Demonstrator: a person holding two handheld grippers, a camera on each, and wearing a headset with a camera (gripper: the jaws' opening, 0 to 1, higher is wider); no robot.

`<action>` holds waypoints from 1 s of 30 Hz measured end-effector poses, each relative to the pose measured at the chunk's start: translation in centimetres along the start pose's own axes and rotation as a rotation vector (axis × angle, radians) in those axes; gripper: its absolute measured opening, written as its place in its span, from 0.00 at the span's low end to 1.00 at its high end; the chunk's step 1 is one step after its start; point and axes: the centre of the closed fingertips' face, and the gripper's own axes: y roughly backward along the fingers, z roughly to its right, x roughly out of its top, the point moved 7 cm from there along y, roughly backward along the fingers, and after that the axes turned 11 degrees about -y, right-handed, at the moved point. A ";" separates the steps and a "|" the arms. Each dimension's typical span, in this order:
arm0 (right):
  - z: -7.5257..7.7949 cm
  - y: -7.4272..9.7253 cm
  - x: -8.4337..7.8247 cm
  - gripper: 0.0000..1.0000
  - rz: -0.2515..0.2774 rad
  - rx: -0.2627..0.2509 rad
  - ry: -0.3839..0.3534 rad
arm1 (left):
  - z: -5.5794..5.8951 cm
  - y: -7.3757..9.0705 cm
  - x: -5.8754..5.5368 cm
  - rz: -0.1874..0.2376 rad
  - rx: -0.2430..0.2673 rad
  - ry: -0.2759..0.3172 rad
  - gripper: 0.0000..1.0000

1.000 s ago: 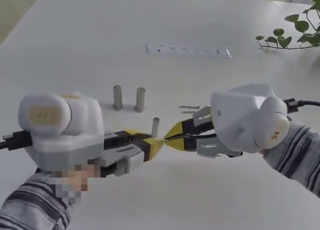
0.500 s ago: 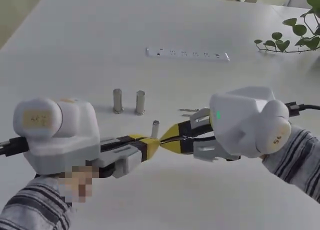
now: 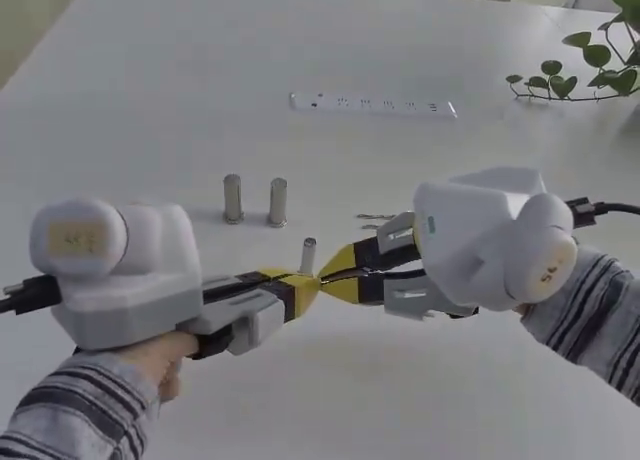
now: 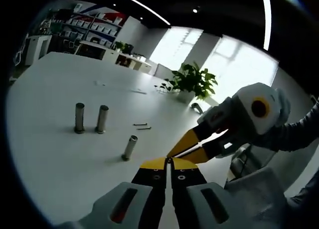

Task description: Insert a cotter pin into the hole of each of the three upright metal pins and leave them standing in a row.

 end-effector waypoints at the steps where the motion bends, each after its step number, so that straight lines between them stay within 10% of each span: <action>1: 0.0 0.0 0.0 0.00 0.000 0.000 -0.003 | 0.0 0.0 0.0 -0.003 -0.001 -0.004 0.00; 6: 0.0 -0.1 -0.2 0.00 -0.012 0.006 -0.031 | 0.1 0.2 -0.1 -0.008 -0.016 -0.057 0.00; 15: 0.1 0.3 -0.9 0.04 0.044 0.042 -0.251 | 0.2 0.9 -0.3 -0.044 -0.058 -0.342 0.00; 30: -1.2 0.1 -1.9 0.05 0.071 0.152 -0.395 | 0.9 1.1 -0.6 -0.034 -0.153 -0.485 0.00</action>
